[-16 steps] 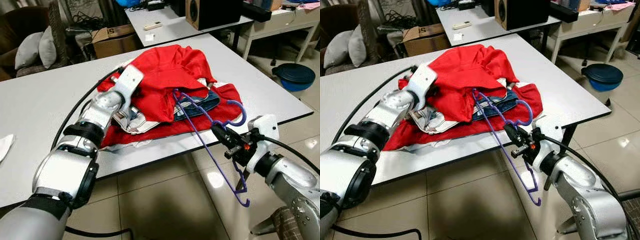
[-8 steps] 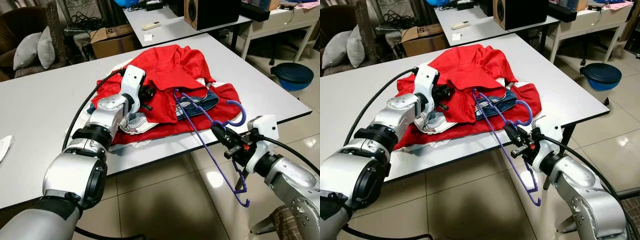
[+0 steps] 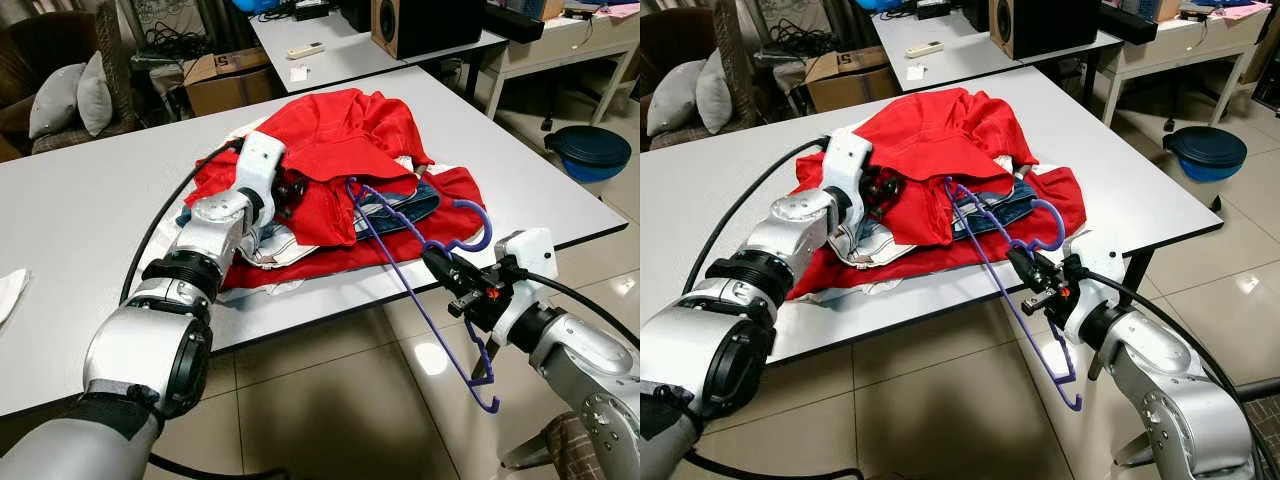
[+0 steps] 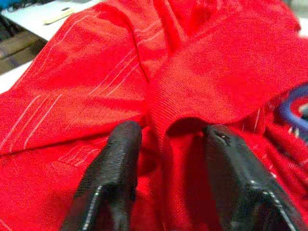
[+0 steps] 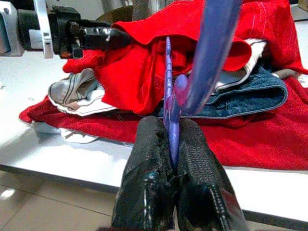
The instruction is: Hang hanger
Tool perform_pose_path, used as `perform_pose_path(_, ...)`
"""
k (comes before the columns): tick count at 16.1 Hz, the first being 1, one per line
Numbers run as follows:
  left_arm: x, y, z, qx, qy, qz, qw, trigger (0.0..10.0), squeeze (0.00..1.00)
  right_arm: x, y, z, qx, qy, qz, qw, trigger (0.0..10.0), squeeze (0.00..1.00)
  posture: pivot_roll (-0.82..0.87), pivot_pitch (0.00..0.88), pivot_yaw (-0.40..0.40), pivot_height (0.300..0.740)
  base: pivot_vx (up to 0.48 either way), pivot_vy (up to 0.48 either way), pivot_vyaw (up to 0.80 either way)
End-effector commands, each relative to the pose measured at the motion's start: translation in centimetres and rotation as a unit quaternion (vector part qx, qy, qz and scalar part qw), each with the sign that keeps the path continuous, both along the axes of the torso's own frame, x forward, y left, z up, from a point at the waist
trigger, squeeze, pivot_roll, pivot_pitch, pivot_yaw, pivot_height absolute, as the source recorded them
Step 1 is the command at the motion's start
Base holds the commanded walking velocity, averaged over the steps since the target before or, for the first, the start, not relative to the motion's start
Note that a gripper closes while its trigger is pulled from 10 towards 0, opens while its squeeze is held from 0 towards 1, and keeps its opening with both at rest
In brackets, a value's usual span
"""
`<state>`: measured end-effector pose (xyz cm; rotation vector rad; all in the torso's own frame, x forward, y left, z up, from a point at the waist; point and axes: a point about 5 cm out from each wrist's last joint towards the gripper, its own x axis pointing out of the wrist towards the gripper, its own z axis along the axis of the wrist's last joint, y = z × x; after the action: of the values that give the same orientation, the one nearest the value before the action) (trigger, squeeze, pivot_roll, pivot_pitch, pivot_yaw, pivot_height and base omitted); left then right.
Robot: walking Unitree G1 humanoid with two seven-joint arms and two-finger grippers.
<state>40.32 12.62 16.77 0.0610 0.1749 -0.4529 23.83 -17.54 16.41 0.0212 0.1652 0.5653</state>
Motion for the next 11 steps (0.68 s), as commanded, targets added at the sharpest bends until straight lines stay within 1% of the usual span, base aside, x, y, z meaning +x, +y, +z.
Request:
perform_pose_path(1, -0.2, 0.1, -0.8, -0.047, 0.027, 0.009, 0.998, 10.0, 0.58, 0.1, 0.5, 0.6, -0.003, -0.016, 0.015, 1.000, 10.0, 0.00, -0.19, 0.000, 0.177, 0.740, 0.000, 0.000, 0.00)
perform_pose_path(2, -0.4, -0.2, -1.2, -0.048, 0.038, 0.005, 0.998, 10.0, 0.00, 0.2, 0.5, 0.6, -0.003, -0.017, 0.016, 1.000, 10.0, 0.00, -0.19, 0.000, 0.177, 0.740, 0.000, 0.000, 0.00)
perform_pose_path(4, -0.6, -0.5, -1.9, -0.014, 0.043, 0.001, 0.999, 10.0, 0.00, 0.3, 0.5, 0.7, -0.004, -0.018, 0.018, 1.000, 10.0, 0.00, -0.19, 0.000, 0.177, 0.740, 0.000, 0.000, 0.00)
perform_pose_path(6, -0.6, -1.0, -2.0, 0.002, 0.042, -0.007, 0.999, 10.0, 0.00, 0.3, 0.5, 0.8, -0.005, -0.020, 0.019, 1.000, 10.0, 0.00, -0.20, 0.000, 0.179, 0.740, 0.000, 0.000, 0.00)
perform_pose_path(7, -0.6, -1.3, -1.8, -0.004, 0.035, -0.010, 0.999, 10.0, 0.00, 0.4, 0.5, 0.8, -0.005, -0.021, 0.019, 1.000, 10.0, 0.00, -0.20, 0.000, 0.180, 0.740, 0.000, 0.000, 0.00)
perform_pose_path(8, -0.5, -1.6, -1.6, -0.020, 0.030, -0.014, 0.999, 4.5, 0.00, 0.4, 0.5, 0.9, -0.005, -0.021, 0.019, 1.000, 10.0, 0.00, -0.20, 0.000, 0.183, 0.740, 0.000, 0.000, 0.00)
perform_pose_path(9, -0.5, -2.0, -1.3, -0.034, 0.026, -0.021, 0.999, 1.4, 0.00, 0.4, 0.5, 0.9, -0.006, -0.022, 0.019, 1.000, 10.0, 0.00, -0.20, 0.000, 0.186, 0.740, 0.000, 0.000, 0.00)
perform_pose_path(10, -0.5, -2.3, -1.2, -0.032, 0.024, -0.026, 0.999, 0.0, 0.00, 0.4, 0.4, 0.9, -0.006, -0.023, 0.019, 1.000, 10.0, 0.00, -0.21, 0.000, 0.188, 0.740, 0.000, 0.000, 0.00)
perform_pose_path(11, -0.5, -2.5, -1.2, -0.031, 0.025, -0.028, 0.999, 0.0, 0.00, 0.4, 0.4, 0.9, -0.006, -0.024, 0.018, 1.000, 10.0, 0.00, -0.21, 0.000, 0.191, 0.740, 0.000, 0.000, 0.00)
